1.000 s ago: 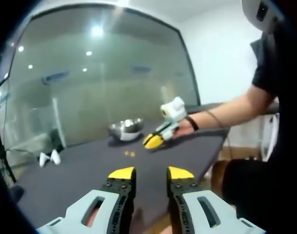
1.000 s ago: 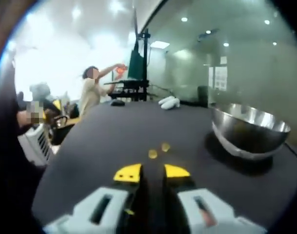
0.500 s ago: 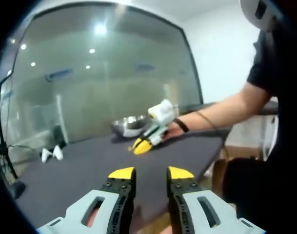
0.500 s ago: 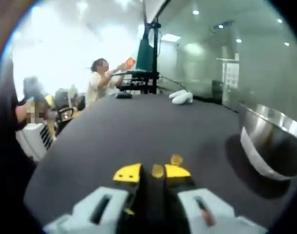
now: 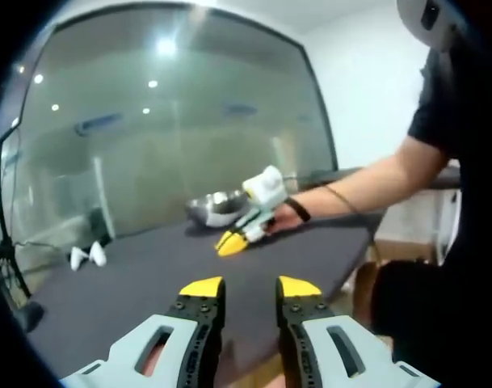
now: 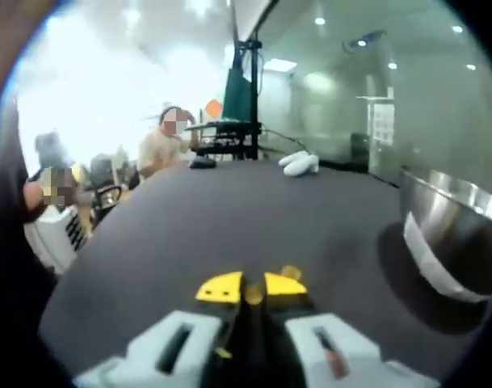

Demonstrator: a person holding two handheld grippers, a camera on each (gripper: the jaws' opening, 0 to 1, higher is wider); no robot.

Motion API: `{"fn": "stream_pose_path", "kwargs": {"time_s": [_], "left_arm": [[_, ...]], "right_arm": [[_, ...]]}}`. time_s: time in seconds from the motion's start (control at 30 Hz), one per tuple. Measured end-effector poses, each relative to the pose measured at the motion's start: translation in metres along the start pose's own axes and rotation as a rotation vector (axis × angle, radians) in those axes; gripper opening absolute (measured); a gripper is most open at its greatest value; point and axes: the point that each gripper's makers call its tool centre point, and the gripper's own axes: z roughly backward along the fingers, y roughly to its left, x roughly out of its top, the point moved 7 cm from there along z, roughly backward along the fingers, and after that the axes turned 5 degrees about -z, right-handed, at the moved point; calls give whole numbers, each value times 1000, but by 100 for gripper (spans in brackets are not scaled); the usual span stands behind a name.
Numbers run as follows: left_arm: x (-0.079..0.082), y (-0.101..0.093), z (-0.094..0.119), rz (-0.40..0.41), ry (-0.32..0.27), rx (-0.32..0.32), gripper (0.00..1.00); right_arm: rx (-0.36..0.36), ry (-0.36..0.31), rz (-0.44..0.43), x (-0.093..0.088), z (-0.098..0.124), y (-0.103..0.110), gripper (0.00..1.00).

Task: Pick up the QQ candy scattered on the table and place it into the stainless steel bowl on the table

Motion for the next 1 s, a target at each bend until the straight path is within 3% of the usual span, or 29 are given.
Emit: {"fn": "stream_pose_path", "kwargs": {"time_s": [0.63, 1.0], "left_arm": [[4, 2, -4, -17, 8, 13, 27], [4, 1, -10, -19, 6, 2, 27]], "right_arm": [[-43, 4, 34, 3, 8, 7, 8], [-117, -133, 24, 22, 47, 8, 8]]}}
